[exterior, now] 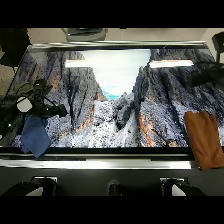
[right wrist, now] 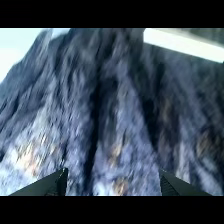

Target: Fold the shirts.

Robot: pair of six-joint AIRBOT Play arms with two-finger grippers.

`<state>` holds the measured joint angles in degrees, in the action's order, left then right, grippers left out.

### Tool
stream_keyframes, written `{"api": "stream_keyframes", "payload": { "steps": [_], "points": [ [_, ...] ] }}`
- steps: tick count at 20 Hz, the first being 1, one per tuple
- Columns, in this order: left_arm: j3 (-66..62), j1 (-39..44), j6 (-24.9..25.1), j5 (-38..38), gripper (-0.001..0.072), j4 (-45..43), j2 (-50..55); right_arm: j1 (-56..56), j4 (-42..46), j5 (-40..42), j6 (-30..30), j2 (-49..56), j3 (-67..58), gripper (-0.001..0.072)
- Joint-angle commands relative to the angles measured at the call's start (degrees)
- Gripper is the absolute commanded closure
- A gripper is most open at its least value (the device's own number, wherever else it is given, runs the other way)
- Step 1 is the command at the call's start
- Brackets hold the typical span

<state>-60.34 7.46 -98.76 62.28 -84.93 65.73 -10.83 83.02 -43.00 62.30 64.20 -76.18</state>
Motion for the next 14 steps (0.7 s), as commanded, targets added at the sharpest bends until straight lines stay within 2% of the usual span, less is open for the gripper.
{"api": "stream_keyframes", "payload": {
  "steps": [1,2,3,5,7,10,11,14],
  "points": [
    [-2.9,-1.6,2.6,4.6,0.0018,-8.4,-0.1,0.0,-0.6,6.8,0.0,0.0,0.0,0.0065],
    [-4.7,-3.5,2.4,8.2,-0.0013,-12.0,-0.1,0.0,-1.0,3.4,0.0,0.0,0.0,0.0066],
    [-6.2,-6.7,2.4,11.5,-0.0013,-14.1,-0.1,0.0,-0.9,-1.3,-0.1,0.0,0.0,0.0065],
    [-6.9,-15.0,0.4,15.5,-0.0013,-13.7,0.0,0.0,-1.0,-10.5,-0.9,0.9,0.0,0.0066],
    [-5.2,-23.4,0.2,16.4,-0.0013,-10.3,0.5,0.0,-2.1,-18.9,-2.4,3.0,0.0,0.0066],
    [-2.0,-31.9,1.9,16.2,-0.0013,-9.6,3.0,0.0,-6.7,-25.0,-8.1,7.2,0.0,0.0062],
    [-1.4,-33.3,3.1,16.1,-0.0013,-9.5,4.3,0.0,-8.5,-26.3,-9.7,8.7,0.0,0.0022],
    [-0.9,-33.7,6.0,14.1,-0.0013,-9.1,8.5,0.0,-13.1,-29.0,-11.0,12.2,0.0,0.001]
  ]
}}
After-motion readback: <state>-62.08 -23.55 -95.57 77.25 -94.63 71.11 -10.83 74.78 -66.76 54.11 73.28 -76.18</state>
